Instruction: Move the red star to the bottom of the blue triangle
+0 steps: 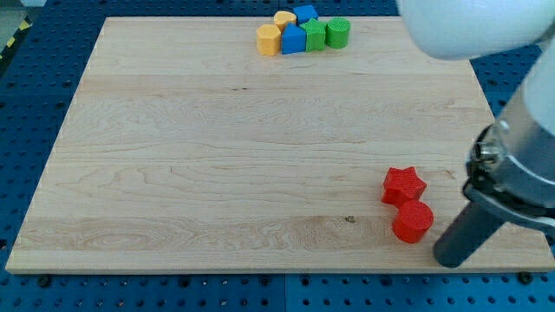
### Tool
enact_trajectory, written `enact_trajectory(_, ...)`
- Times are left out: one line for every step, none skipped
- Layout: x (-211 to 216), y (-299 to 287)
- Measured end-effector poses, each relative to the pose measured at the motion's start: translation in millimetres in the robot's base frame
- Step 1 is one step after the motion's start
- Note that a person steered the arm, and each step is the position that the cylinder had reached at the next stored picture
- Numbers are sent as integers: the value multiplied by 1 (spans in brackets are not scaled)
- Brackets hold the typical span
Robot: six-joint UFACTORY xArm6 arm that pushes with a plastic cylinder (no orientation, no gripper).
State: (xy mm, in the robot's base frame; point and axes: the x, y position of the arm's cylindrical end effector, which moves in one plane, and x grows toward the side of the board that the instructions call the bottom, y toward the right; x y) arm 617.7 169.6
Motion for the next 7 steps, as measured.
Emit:
enact_trajectory(0,-29)
enact_trajectory(0,-26)
enact_trajectory(-1,-21)
enact_trajectory(-9,-23)
enact_trajectory(-21,-24)
enact_trajectory(-37,-24)
enact_trajectory(-58,-24)
